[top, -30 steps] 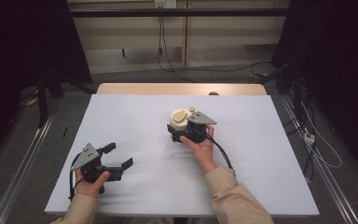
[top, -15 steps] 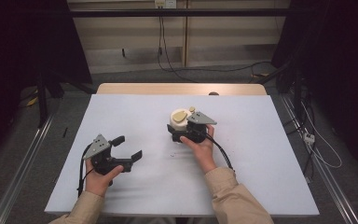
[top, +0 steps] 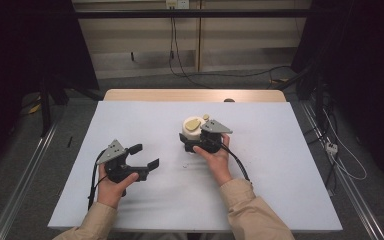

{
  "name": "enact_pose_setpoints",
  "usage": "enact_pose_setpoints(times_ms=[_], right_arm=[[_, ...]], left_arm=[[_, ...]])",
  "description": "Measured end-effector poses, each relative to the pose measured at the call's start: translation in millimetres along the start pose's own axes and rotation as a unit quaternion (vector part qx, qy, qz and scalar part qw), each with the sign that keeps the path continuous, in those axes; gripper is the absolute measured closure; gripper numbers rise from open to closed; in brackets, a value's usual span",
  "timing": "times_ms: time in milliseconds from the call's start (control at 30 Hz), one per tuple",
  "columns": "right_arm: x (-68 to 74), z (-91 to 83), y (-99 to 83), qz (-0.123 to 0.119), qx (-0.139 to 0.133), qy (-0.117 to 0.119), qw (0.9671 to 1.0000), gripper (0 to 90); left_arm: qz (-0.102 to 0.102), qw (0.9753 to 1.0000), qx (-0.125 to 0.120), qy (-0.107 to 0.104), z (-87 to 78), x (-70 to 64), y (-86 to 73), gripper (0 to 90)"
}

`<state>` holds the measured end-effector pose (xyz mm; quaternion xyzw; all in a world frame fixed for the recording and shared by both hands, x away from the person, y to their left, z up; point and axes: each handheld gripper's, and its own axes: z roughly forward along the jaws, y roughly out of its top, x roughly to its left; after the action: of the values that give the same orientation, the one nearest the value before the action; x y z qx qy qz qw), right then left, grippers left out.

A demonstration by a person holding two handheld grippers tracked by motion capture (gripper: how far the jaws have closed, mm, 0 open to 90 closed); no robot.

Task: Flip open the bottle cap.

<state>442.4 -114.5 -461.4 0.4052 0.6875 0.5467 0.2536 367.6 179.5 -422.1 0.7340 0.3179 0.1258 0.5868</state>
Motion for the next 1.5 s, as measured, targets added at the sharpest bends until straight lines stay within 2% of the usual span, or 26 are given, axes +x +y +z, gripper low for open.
enact_pose_setpoints(times_ms=[433, 533, 667, 700, 867, 1000, 1133, 1500], right_arm=[[-0.3, 0.0, -0.1, -0.001, 0.000, 0.000, 1.0000, 6.6], [-0.1, 0.0, 0.0, -0.001, 0.001, -0.001, 1.0000, 6.6], [-0.3, 0.0, 0.0, -0.001, 0.001, 0.000, 1.0000, 6.6], [-0.2, 0.1, 0.0, -0.001, 0.001, 0.000, 1.0000, 6.5], [-0.2, 0.1, 0.0, -0.001, 0.001, 0.000, 1.0000, 6.5], [-0.3, 0.1, -0.1, -0.001, 0.001, 0.000, 1.0000, 6.5], [0.0, 0.1, 0.1, 0.000, 0.001, 0.000, 1.0000, 6.5], [0.1, 0.0, 0.1, -0.002, 0.003, 0.000, 1.0000, 6.5]], left_arm=[[0.004, 0.9999, 0.008, -0.013, 13.4, -2.9, 10.5, 20.2], [0.011, 0.9998, 0.013, -0.011, 17.5, -3.0, 12.1, 28.0], [0.004, 0.9998, 0.019, -0.006, 21.5, -1.5, 14.4, 36.5], [0.002, 0.9997, 0.023, -0.007, 22.2, -0.8, 14.8, 43.9], [-0.004, 0.9996, 0.027, -0.006, 24.9, 1.5, 17.7, 51.6], [-0.002, 0.9995, 0.029, -0.010, 28.7, 1.3, 20.8, 54.4], [0.008, 0.9993, 0.034, -0.013, 35.6, -0.1, 25.5, 56.1], [0.005, 0.9990, 0.036, -0.027, 55.8, -3.2, 42.1, 63.1]])
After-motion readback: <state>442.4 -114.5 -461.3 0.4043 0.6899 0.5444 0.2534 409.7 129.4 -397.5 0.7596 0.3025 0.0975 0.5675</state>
